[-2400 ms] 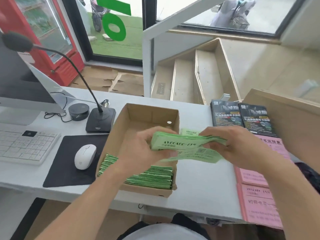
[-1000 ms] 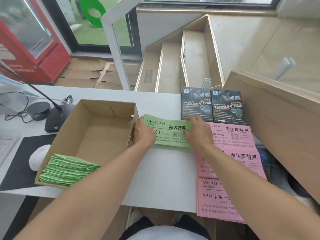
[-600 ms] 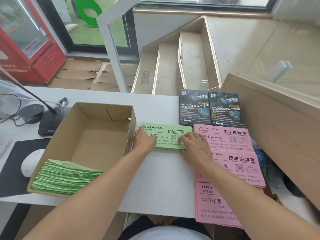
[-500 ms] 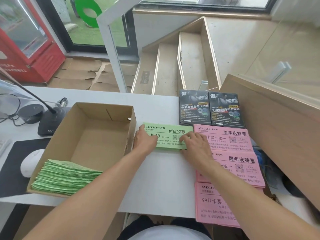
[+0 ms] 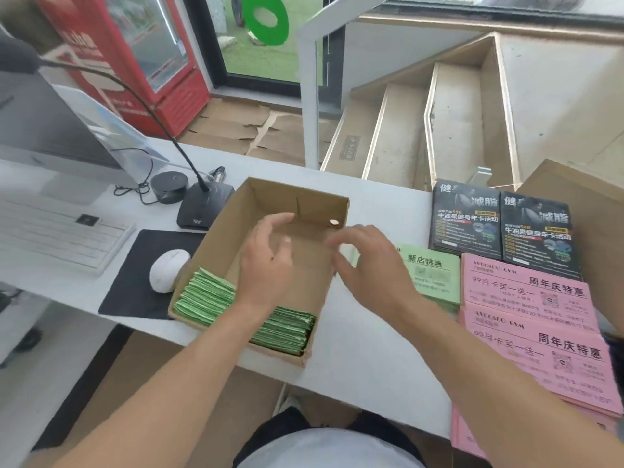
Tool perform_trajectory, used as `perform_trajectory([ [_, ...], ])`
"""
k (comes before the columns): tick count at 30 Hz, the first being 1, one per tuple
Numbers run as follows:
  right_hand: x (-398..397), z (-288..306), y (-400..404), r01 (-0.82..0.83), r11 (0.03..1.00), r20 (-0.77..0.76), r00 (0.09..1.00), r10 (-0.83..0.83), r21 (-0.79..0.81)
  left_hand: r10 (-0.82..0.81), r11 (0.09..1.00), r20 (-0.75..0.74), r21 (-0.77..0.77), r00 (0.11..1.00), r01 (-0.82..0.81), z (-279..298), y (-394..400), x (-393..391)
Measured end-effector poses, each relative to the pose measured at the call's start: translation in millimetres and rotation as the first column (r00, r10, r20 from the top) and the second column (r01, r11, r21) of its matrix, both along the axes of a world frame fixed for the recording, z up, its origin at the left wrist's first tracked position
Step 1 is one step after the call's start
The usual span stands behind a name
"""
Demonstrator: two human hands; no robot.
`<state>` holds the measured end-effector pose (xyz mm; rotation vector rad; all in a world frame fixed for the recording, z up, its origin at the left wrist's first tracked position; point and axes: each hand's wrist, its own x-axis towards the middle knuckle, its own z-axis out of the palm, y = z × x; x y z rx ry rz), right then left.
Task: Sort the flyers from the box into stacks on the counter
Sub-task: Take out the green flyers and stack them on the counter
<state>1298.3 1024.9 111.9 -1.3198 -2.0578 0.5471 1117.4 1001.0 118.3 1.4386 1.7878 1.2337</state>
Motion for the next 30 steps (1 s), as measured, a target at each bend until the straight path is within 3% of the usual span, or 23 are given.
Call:
perform_trajectory([
  [3, -52, -2, -8, -0.242, 0.968, 0.211, 0.945, 0.252, -0.072, 0.082, 0.996, -0.145, -0.030, 0.986, -0.087, -11, -6, -52],
  [6, -87, -9, -12, -0.293, 0.904, 0.275, 0.883, 0.381, -0.312, 0.039, 0.996, -0.244, -0.071, 0.969, -0.058, -20, -11, -85],
  [10, -106, -16, -17, -0.255, 0.838, 0.262, 0.871, 0.416, -0.483, -0.088, 0.991, -0.389, -0.127, 0.917, 0.042, -40, -17, -105],
  [16, -104, -15, -14, -0.204, 0.786, 0.168, 0.917, 0.363, -0.583, -0.067, 0.995, -0.355, -0.093, 0.933, 0.037, -50, -14, -110],
  [22, -109, -8, -13, -0.142, 0.788, 0.231, 0.912, 0.340, -0.599, -0.092, 0.994, -0.393, -0.094, 0.915, 0.059, -55, -14, -111],
  [30, -117, -10, -22, 0.028, 0.910, 0.611, 0.750, 0.255, -0.414, -0.111, 0.992, -0.342, -0.092, 0.933, 0.084, -49, -16, -110],
])
